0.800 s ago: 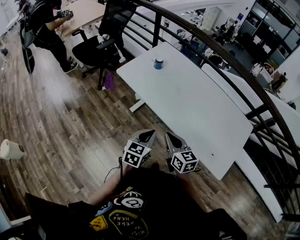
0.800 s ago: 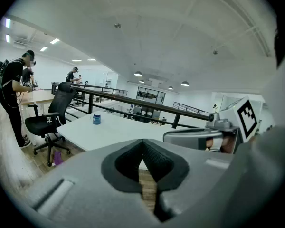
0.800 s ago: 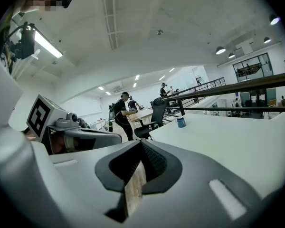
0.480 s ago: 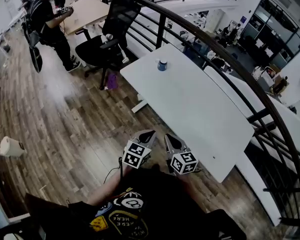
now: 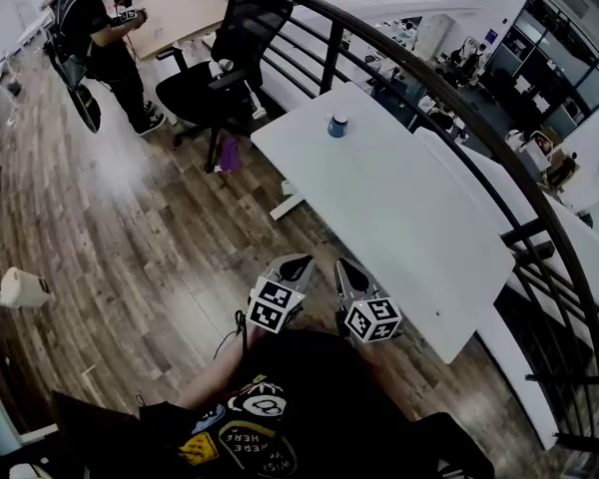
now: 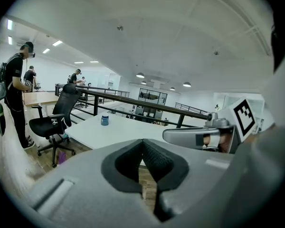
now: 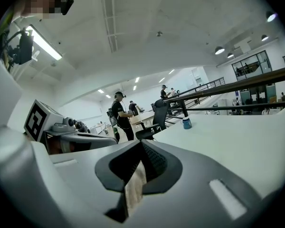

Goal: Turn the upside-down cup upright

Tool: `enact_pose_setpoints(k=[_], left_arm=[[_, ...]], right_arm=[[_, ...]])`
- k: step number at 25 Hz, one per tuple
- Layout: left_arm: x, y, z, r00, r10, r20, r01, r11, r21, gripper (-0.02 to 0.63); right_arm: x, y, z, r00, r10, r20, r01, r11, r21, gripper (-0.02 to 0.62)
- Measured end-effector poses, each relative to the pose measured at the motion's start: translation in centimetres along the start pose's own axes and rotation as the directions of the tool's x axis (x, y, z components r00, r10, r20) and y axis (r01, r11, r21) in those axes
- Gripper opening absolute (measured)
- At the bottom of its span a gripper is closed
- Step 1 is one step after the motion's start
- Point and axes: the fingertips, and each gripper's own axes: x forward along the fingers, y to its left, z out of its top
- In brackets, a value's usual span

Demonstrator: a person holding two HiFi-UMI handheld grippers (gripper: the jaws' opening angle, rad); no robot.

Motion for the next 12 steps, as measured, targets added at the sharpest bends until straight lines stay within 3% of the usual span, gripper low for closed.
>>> enact_pose_setpoints(k=[6,12], left_arm=[[-0.1,0.1,-2.4,0.997,-0.059,-0.058,0.058,0.998,-0.017,0.005],[3.4,3.2,-1.7,0.996,-0.061,-0.064,0.059,0.998,-0.033,0.005]], right_arm=[[1.1,2.4,-1.4,0.999,0.050,0.017,-0.051,0.998,0.041,0.000],[5.2,-0.3,-1.5,0.998,0.045,-0.035,-0.045,0.999,0.017,-0.002]])
